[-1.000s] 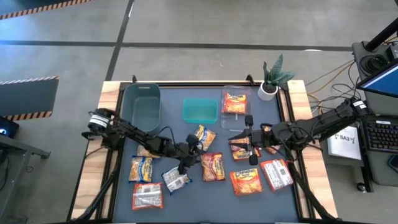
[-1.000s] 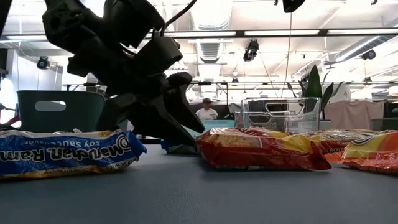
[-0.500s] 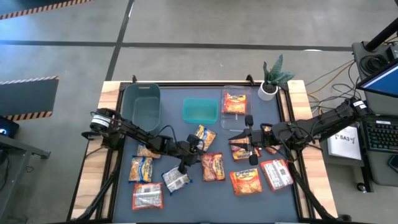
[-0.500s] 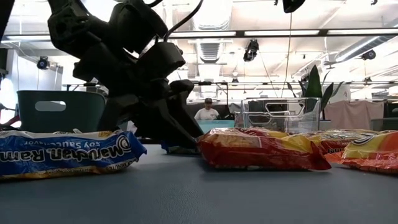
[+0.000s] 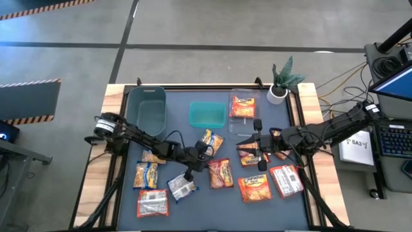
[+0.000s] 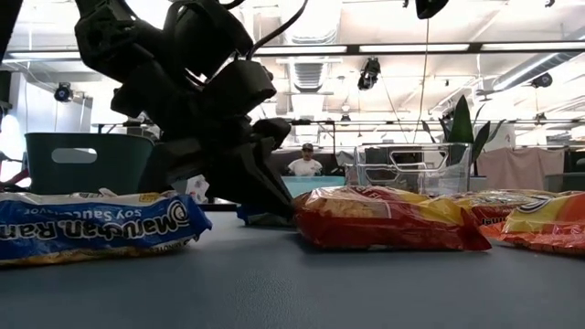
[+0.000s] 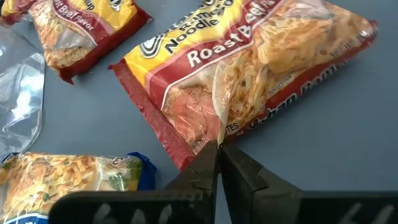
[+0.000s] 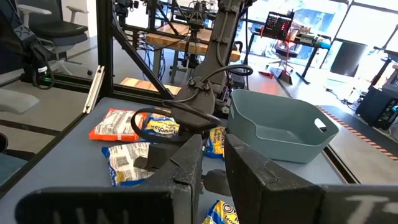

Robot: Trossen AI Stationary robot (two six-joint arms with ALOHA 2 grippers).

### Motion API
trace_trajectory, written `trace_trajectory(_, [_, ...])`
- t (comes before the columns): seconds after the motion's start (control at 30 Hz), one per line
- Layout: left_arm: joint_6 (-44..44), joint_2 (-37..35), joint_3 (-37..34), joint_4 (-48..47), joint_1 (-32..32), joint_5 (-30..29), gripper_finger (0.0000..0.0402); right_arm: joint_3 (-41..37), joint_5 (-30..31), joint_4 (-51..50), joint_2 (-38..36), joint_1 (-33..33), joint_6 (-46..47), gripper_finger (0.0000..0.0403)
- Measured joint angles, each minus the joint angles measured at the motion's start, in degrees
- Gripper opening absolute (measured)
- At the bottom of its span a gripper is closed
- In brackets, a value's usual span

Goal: Sort Maruchan noodles
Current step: Put the red noodle pack into the light blue bin

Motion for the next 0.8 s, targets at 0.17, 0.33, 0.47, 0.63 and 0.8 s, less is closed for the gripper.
trace_trajectory(0.17, [1.12,-2.48,-0.49,-0.62,-0.10,-0.32,0.0000,0.00,0.00,-0.01,0.00,0.00,0.00,0.0057])
trace_trajectory(0.33, [1.75,-5.43,-0.81,-1.38,-0.18,-3.50,0.0000,-0.02,0.00,-0.01,0.02,0.00,0.02,0.0057])
trace_trajectory(0.47, [3.10,-7.83,-0.79,-2.59,-0.16,-6.21,0.0000,-0.02,0.00,0.00,0.02,0.00,0.02,0.0057])
trace_trajectory(0.63, [1.73,-9.08,-0.79,-5.96,-0.16,-6.51,0.0000,-0.02,0.70,0.12,0.02,0.00,3.71,0.0057])
trace_trajectory(0.8, [-1.58,-11.49,-0.81,-7.20,-0.52,-6.53,0.0000,0.37,3.40,-3.03,1.57,0.06,22.66,0.0057])
